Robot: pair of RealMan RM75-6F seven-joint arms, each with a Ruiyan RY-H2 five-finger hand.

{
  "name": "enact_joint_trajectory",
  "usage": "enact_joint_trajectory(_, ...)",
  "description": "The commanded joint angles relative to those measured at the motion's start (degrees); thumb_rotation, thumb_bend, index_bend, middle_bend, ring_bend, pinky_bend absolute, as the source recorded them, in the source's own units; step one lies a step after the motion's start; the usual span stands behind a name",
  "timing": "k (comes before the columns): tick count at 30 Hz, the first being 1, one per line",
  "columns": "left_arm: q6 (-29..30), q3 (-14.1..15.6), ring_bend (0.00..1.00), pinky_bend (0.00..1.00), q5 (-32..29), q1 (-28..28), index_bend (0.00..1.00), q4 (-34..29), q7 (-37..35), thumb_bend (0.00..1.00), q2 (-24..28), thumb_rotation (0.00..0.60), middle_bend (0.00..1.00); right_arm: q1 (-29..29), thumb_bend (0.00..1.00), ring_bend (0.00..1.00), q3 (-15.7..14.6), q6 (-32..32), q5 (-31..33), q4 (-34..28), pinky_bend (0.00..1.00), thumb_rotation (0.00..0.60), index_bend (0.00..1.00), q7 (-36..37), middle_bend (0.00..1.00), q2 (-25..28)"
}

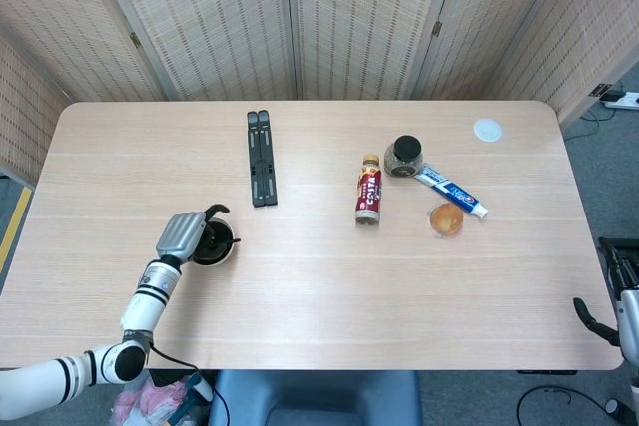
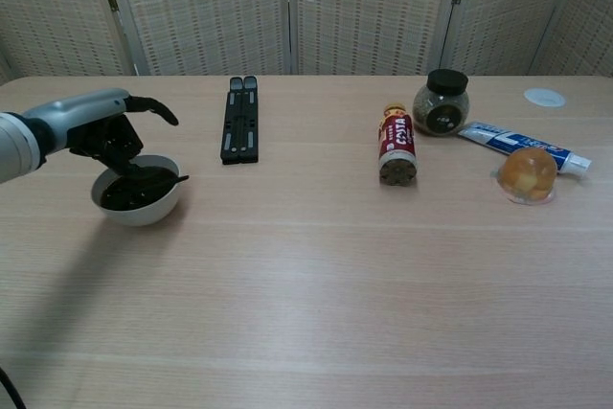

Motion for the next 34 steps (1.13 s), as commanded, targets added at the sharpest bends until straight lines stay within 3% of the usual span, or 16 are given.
enact_joint_trajectory(1,1.91,-0.07,0.66,1.0,2.12,1.79,0.06,-2.26,-2.67,0.29,2.09,0.6,0.7,-0.06,0.2,0.22,0.06,0.15,-0.01,-0.21,0.22,0.6,0.02,0.0,0.22,0.25)
enact_joint_trajectory(5,7.07,-0.21,0.51,0.94,5.44,4.69,0.11,-4.64,-4.64,0.29,4.93,0.6,0.53,0.15,0.2,0.22,-0.08,-0.46,-0.11,-0.4,0.22,0.6,0.02,0.51,0.22,0.92)
enact_joint_trajectory(11,17.26,1.85,0.38,0.7,12.39,9.94,0.19,-5.61,-3.41,0.29,8.97,0.6,0.45,1.16,0.2,0.22,-0.49,-3.2,0.04,-1.34,0.22,0.6,0.02,2.41,0.22,2.71)
enact_joint_trajectory(13,19.61,3.47,0.33,0.56,13.77,11.72,0.19,-5.38,-0.69,0.29,10.62,0.6,0.4,1.59,0.2,0.22,-0.72,-4.34,0.0,-1.6,0.22,0.6,0.02,3.46,0.21,3.41)
enact_joint_trajectory(16,24.18,5.0,0.29,0.44,15.64,14.55,0.19,-4.95,2.06,0.29,11.63,0.6,0.36,2.34,0.22,0.13,-0.97,-5.61,-0.49,-1.3,0.2,0.6,0.02,4.12,0.18,3.92)
enact_joint_trajectory(21,28.75,7.36,0.27,0.35,17.74,19.06,0.19,-6.92,3.14,0.29,14.37,0.6,0.34,3.56,0.24,0.01,-1.61,-7.57,-1.6,-1.47,0.1,0.6,0.02,5.6,0.12,4.68)
enact_joint_trajectory(27,30.26,9.38,0.21,0.32,18.45,22.87,0.18,-10.58,2.74,0.27,18.24,0.6,0.27,4.03,0.24,0.0,-2.27,-8.97,-1.47,-2.87,0.05,0.6,0.02,4.24,0.07,5.32)
enact_joint_trajectory(34,34.85,10.98,0.21,0.31,21.24,27.38,0.17,-11.88,2.61,0.27,18.21,0.6,0.27,4.0,0.23,0.0,-2.29,-9.05,-0.43,-3.45,0.05,0.6,0.02,1.73,0.06,4.35)
